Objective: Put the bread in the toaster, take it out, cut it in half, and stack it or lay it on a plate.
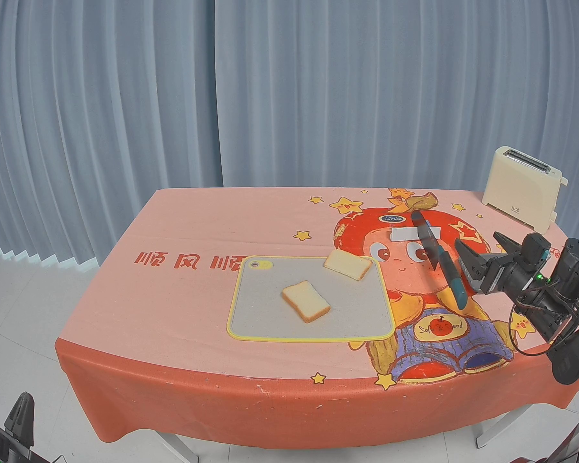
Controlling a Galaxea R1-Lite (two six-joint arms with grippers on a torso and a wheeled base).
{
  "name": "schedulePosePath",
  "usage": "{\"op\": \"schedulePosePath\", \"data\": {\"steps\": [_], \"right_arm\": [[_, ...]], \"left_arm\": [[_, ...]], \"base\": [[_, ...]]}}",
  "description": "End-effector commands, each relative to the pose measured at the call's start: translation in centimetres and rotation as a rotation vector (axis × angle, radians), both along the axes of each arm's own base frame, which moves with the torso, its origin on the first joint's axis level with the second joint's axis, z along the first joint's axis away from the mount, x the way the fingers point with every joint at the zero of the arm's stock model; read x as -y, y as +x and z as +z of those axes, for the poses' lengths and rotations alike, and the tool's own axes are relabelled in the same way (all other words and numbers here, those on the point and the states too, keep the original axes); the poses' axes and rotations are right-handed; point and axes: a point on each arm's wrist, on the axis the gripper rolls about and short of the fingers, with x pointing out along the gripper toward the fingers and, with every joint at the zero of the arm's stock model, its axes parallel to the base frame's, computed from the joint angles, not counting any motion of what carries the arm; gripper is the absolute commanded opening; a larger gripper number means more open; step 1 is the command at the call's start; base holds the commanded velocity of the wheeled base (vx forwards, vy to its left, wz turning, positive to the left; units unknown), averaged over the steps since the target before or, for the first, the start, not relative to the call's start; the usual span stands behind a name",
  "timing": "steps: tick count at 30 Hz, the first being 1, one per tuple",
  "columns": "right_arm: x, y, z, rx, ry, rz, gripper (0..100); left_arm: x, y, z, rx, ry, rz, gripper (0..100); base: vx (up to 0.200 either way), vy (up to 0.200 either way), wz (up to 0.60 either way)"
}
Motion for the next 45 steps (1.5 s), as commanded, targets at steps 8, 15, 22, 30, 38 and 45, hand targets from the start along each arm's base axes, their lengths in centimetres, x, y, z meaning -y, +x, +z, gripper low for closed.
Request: {"op": "schedulePosePath", "data": {"steps": [8, 15, 22, 30, 38, 45], "right_arm": [[-2.1, -1.7, 2.3, 0.083, 0.016, 0.091, 100], [-2.9, 0.5, 5.0, 0.062, -0.009, 0.091, 100], [-5.4, 2.0, 7.4, -0.131, -0.069, 0.157, 100], [-8.2, 4.6, 6.7, -0.339, -0.142, 0.208, 100], [-11.0, 8.0, 5.8, -0.447, -0.202, 0.182, 100], [-12.4, 10.6, 3.1, -0.571, -0.235, 0.18, 100]], "left_arm": [[0.0, 0.1, -0.5, -0.019, -0.001, 0.001, 0], [0.0, 0.1, -0.5, -0.019, -0.001, 0.001, 0], [0.0, 0.1, -0.5, -0.019, -0.001, 0.002, 0], [0.0, 0.1, -0.5, -0.019, -0.001, 0.001, 0], [0.0, 0.1, -0.5, -0.019, -0.001, 0.001, 0], [0.0, 0.1, -0.5, -0.019, -0.001, 0.001, 0]], "base": [[0.0, 0.0, 0.0], [0.0, 0.0, 0.0], [0.0, 0.0, 0.0], [0.0, 0.0, 0.0], [0.0, 0.0, 0.0], [0.0, 0.0, 0.0]]}}
